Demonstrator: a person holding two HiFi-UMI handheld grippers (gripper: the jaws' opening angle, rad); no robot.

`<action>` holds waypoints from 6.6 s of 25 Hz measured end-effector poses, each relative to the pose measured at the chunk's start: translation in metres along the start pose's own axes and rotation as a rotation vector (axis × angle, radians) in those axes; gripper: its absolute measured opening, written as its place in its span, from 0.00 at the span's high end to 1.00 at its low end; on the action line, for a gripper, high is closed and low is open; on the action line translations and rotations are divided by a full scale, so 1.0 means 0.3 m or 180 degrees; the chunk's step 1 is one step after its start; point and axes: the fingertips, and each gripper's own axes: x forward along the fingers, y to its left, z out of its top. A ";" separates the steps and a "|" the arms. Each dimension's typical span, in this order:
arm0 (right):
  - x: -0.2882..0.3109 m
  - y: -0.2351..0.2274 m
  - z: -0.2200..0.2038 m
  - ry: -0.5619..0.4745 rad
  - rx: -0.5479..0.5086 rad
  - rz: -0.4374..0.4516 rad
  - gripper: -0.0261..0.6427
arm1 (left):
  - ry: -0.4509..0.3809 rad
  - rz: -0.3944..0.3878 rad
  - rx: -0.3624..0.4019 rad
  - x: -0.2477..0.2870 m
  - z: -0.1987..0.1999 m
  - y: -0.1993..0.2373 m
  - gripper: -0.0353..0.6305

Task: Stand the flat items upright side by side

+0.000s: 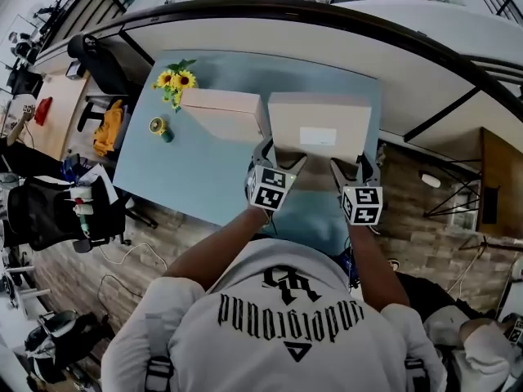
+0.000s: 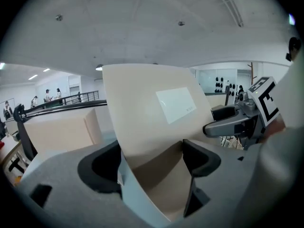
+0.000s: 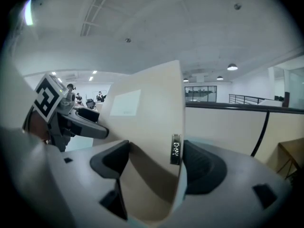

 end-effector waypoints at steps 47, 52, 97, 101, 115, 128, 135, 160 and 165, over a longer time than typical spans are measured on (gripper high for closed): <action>0.408 0.900 -0.018 -0.0156 -0.0375 -0.0405 0.50 | -0.0591 0.0015 0.0756 -0.407 -0.325 0.833 0.33; 0.480 0.878 -0.064 -0.0039 -0.0483 -0.0364 0.50 | -0.0614 0.0069 0.0820 -0.353 -0.351 0.862 0.34; 0.656 0.819 -0.140 0.0086 -0.0986 -0.0576 0.53 | -0.0665 0.0179 0.1139 -0.221 -0.463 0.957 0.37; 0.657 0.825 -0.144 0.0037 -0.0916 -0.0549 0.53 | -0.0689 0.0155 0.1097 -0.223 -0.464 0.953 0.36; 0.653 0.833 -0.162 0.0149 -0.0688 -0.0481 0.50 | -0.0610 0.0000 0.0871 -0.242 -0.482 0.937 0.35; 0.608 0.853 -0.143 0.0200 -0.0546 -0.0480 0.46 | -0.0556 -0.0135 0.0630 -0.297 -0.483 0.942 0.35; 0.524 0.888 -0.086 0.0102 -0.0473 -0.0461 0.46 | -0.0590 -0.0229 0.0493 -0.386 -0.458 0.945 0.35; -0.073 1.149 0.226 -0.0658 -0.0643 0.0570 0.90 | -0.1144 -0.0617 0.0163 -0.956 -0.182 0.707 0.90; -0.295 1.183 0.225 -0.0798 -0.0777 0.0734 0.95 | -0.1248 -0.0500 0.0106 -1.086 -0.193 0.553 0.95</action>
